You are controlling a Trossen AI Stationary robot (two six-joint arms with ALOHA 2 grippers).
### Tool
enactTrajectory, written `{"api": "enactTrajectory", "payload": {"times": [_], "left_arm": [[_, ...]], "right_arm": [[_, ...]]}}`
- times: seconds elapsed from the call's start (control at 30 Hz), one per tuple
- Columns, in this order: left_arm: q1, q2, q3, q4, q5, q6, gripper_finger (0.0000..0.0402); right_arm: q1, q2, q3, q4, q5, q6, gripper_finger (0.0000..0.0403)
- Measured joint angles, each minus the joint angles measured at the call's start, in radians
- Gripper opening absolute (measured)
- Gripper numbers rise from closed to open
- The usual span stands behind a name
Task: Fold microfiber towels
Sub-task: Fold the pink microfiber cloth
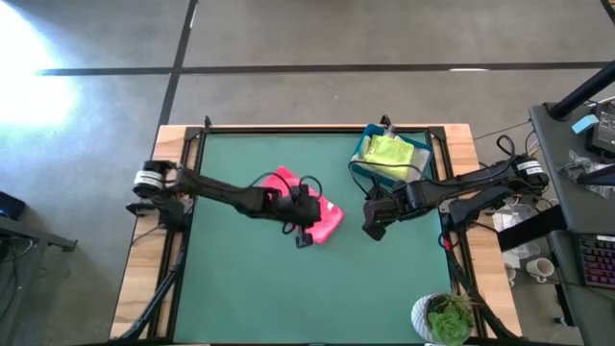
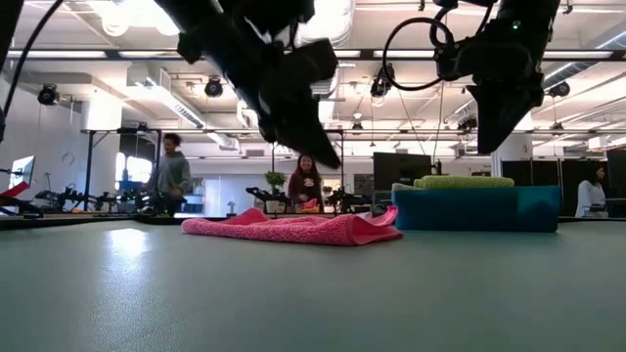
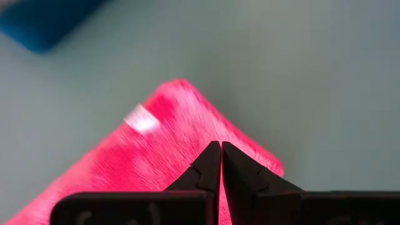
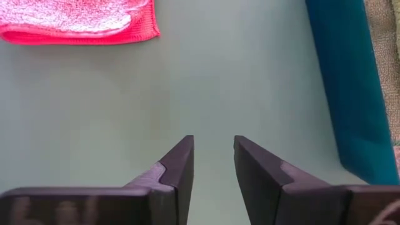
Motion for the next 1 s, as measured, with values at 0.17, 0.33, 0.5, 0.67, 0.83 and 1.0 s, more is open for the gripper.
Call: {"api": "enactTrajectory", "payload": {"times": [0.17,0.33,0.5,0.67,0.83,1.0], "left_arm": [[-0.018,0.097,0.005,0.046,0.017,-0.069,0.0000],[-0.043,0.170,0.006,0.047,0.043,-0.095,0.0000],[-0.071,0.183,0.000,-0.015,0.116,-0.122,0.0000],[-0.114,0.166,-0.007,-0.191,0.124,-0.114,0.0000],[-0.173,0.126,-0.010,-0.353,0.124,-0.043,0.0000],[-0.219,0.055,-0.011,-0.442,0.150,-0.043,0.0000]], "right_arm": [[0.000,0.000,-0.001,0.007,0.007,-0.001,0.0100],[0.000,0.000,-0.003,0.022,0.007,-0.013,0.0102],[0.000,0.000,-0.005,0.022,0.007,-0.013,0.0099],[0.000,0.000,-0.006,0.031,0.007,-0.015,0.0092],[0.000,0.000,-0.021,0.155,-0.030,-0.104,0.0091],[0.001,0.000,-0.047,0.416,-0.208,-0.313,0.0091]]}}
